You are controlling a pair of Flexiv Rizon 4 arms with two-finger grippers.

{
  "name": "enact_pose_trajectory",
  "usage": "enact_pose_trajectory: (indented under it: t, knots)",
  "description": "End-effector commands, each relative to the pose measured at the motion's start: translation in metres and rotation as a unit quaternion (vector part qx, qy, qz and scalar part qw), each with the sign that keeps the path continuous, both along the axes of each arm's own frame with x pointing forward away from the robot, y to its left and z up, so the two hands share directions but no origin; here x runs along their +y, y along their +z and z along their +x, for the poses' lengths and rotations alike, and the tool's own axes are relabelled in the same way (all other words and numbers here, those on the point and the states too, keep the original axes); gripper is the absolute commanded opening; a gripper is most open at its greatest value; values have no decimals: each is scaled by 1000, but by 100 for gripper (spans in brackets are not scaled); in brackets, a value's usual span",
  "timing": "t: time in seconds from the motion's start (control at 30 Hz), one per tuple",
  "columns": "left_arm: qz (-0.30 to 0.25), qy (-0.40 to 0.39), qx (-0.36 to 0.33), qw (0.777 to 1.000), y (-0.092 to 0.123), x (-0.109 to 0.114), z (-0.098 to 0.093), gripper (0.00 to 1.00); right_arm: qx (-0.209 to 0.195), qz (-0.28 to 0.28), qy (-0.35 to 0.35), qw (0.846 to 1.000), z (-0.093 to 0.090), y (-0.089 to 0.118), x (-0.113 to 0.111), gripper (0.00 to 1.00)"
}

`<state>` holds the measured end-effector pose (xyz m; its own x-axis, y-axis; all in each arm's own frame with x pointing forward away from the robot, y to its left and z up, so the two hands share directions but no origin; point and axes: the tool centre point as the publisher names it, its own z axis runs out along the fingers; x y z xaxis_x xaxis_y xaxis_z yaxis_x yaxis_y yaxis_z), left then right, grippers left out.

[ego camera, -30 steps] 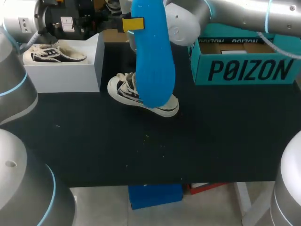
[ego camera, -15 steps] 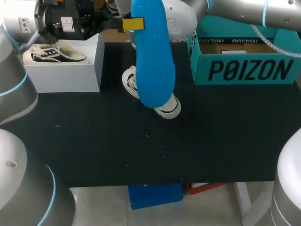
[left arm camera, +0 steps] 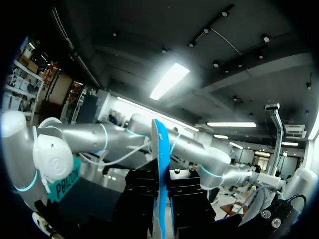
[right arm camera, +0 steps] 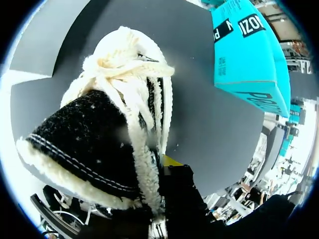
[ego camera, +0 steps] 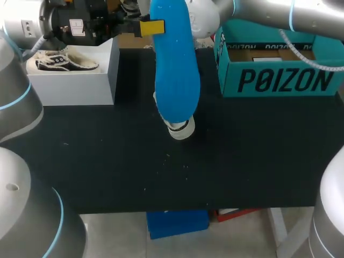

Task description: Take the shoe out of the shoebox, open the shoe tongue, remove and reinsert the insole, then place the shoe into the shoebox

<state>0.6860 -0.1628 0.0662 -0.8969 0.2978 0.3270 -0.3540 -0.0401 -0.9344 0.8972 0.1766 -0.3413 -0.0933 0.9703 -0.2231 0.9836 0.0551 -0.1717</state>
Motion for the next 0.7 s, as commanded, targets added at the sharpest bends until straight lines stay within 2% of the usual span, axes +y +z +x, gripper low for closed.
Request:
enact_pose_trajectory:
  t: [0.03, 0.2, 0.5, 0.7]
  knots:
    - [0, 1, 0, 1000, -1, 0, -1, 0, 14, -6, -218, 976, 2, -8, 4, 0]
    - [0, 1, 0, 1000, -1, 0, -1, 0, 10, -10, -224, 975, 0, -16, 8, 0]
    - [0, 1, 0, 1000, -1, 0, -1, 0, -16, -14, -162, 987, -6, -34, 12, 0]
    - [0, 1, 0, 1000, -1, 0, -1, 0, -22, -15, -147, 989, -9, -41, 9, 0]
